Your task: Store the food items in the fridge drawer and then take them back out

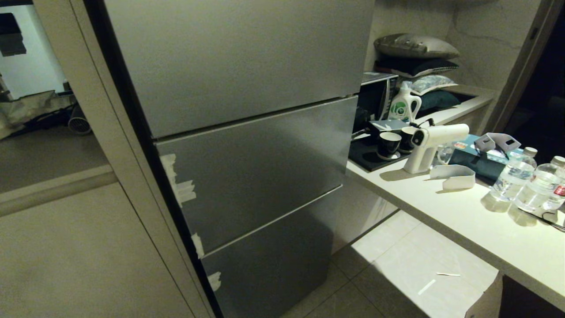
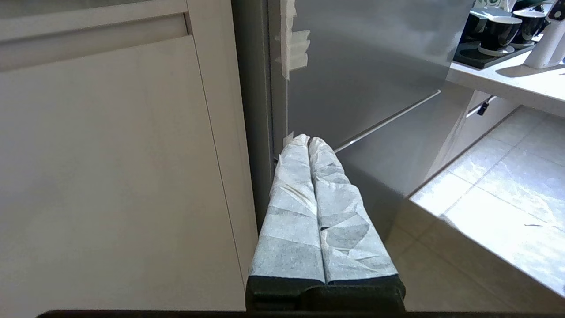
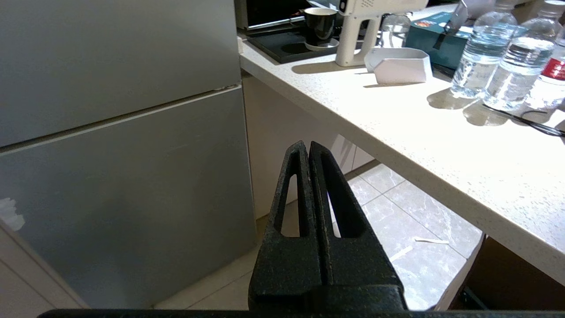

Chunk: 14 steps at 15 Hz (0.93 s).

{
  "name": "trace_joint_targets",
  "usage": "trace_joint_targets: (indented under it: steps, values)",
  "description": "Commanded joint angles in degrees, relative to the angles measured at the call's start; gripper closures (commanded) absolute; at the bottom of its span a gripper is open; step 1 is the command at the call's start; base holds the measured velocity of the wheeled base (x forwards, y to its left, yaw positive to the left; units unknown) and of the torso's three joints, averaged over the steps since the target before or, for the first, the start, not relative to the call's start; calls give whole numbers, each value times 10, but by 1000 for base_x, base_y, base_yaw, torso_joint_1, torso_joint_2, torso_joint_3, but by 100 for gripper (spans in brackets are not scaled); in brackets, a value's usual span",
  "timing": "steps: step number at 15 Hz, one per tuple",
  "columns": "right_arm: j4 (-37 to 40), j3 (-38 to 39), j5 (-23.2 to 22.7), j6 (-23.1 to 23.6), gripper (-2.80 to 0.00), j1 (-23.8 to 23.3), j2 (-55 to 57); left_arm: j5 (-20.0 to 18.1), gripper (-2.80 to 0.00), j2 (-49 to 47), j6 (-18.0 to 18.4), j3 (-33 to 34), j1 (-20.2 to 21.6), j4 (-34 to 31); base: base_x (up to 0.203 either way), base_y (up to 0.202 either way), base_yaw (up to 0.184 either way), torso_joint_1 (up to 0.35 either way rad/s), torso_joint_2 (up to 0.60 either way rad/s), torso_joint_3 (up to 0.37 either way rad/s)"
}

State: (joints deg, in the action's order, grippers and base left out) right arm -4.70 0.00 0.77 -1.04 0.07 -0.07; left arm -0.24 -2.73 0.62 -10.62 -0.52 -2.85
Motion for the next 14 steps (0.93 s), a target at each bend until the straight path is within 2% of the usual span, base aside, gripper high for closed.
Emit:
trace_joint_targets:
  steps: [1,3,5,10,12,14]
  values:
    - [0,18,0,1,0,0,1,-1,0,-111,-11,-48,-1,-7,0,0,0,0,0,0]
    - [0,18,0,2,0,0,1,-2,0,-217,-31,-80,-1,-3,0,0,0,0,0,0]
    - [0,18,0,2,0,0,1,-3,0,-333,-57,-98,-2,26,0,0,0,0,0,0]
    - [0,18,0,-1,0,0,1,-13,0,-631,-124,-131,-1,174,0,0,0,0,0,0]
    - [0,18,0,-1,0,0,1,-18,0,-734,-141,-154,11,227,0,0,0,0,0,0]
    - [0,18,0,-1,0,0,1,-39,0,-815,-152,-184,36,272,0,0,0,0,0,0]
